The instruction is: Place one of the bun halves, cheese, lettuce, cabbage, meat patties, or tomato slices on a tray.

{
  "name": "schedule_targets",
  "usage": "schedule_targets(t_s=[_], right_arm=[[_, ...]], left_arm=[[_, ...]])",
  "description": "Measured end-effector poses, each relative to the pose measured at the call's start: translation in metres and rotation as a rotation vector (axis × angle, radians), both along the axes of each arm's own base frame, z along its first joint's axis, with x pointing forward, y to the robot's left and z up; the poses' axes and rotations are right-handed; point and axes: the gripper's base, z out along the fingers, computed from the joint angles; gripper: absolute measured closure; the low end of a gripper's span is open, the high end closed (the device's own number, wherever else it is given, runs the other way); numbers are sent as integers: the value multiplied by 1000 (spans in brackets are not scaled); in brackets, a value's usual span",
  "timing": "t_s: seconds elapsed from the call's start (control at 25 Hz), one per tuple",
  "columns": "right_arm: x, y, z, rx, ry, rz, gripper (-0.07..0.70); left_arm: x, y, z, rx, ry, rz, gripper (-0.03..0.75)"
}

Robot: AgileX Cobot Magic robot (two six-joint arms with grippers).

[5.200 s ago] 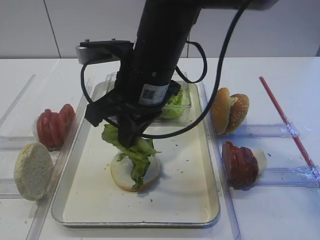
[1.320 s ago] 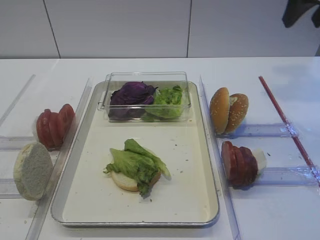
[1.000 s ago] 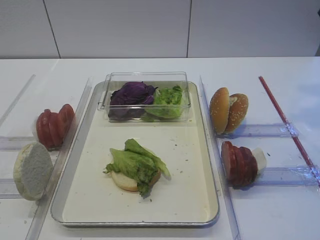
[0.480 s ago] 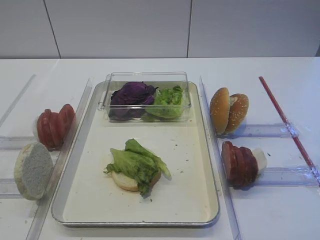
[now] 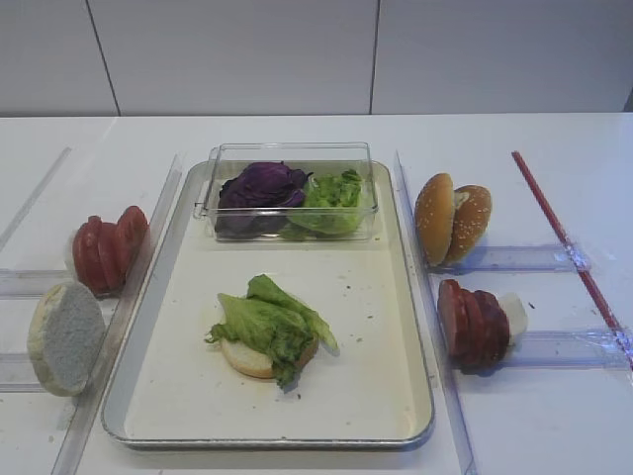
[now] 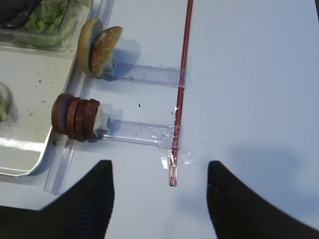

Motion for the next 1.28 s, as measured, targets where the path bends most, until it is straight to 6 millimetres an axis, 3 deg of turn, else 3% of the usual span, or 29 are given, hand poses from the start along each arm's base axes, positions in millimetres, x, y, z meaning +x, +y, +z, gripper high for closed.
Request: schedule_targets(t_s=[0.36, 0.76, 1.28], right_arm=[[-44, 2, -56, -7, -66, -21, 176], [-67, 1, -108, -4, -183, -76, 176], [-66, -2, -115, 30, -199, -137, 175]], left_arm=[[0, 0, 0, 0, 0, 0, 299], [0, 0, 0, 0, 0, 0, 299], [0, 0, 0, 0, 0, 0, 299]])
